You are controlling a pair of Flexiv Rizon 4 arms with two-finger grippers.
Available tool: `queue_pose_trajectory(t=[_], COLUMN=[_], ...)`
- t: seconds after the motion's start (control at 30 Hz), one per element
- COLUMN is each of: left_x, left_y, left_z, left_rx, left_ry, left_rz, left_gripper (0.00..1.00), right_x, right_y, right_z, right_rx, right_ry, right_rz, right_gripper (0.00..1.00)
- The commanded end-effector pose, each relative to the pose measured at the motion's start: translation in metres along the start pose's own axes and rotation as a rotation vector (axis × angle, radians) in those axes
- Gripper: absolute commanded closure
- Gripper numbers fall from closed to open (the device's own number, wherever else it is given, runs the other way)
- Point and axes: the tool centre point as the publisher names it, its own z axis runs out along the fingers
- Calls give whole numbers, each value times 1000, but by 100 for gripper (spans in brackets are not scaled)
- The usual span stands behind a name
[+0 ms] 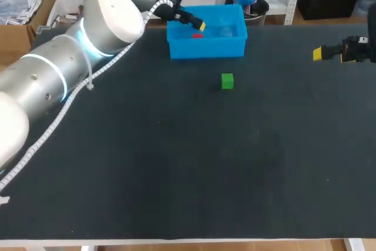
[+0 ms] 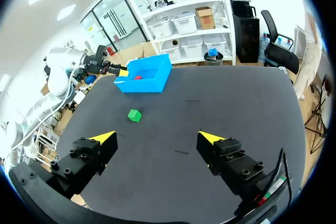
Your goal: Use the left arm to pick the red cube and place it into the blue plastic box first, then use the right arm to grasp the green cube and put it into the same blue plastic box after the first action is fully finished.
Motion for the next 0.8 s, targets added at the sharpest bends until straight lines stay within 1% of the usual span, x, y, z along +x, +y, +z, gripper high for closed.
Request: queue_pose_trajectory(t=[0.03,0.27,0.4,0.5,0.53,0.6,0.63,0.7,0.73,0.8], left_x=[-16,-34,-41,-42,-40,-36,-31,-23,-15,-5], left_y=[6,3,-1,-6,-9,-12,-15,-19,-23,-27], left_z=[5,-17,-38,-59,-70,-83,-93,-106,-115,-126], left_rx=[5,-17,-37,-55,-61,-76,-87,-100,-104,-109], left_ry=[80,47,21,3,-8,-18,-25,-33,-41,-52], left_rz=[5,39,57,74,76,79,81,81,76,71], left_gripper=[0,0,0,0,0,0,0,0,0,0], right_x=[0,0,0,0,0,0,0,0,0,0], right_y=[0,0,0,0,0,0,0,0,0,0], right_z=[0,0,0,0,0,0,0,0,0,0], right_rx=[-1,-1,-1,-1,-1,-1,-1,-1,-1,-1], right_ry=[0,0,0,0,0,0,0,0,0,0], right_rz=[-1,-1,-1,-1,-1,-1,-1,-1,-1,-1], right_gripper=[0,0,0,0,0,0,0,0,0,0])
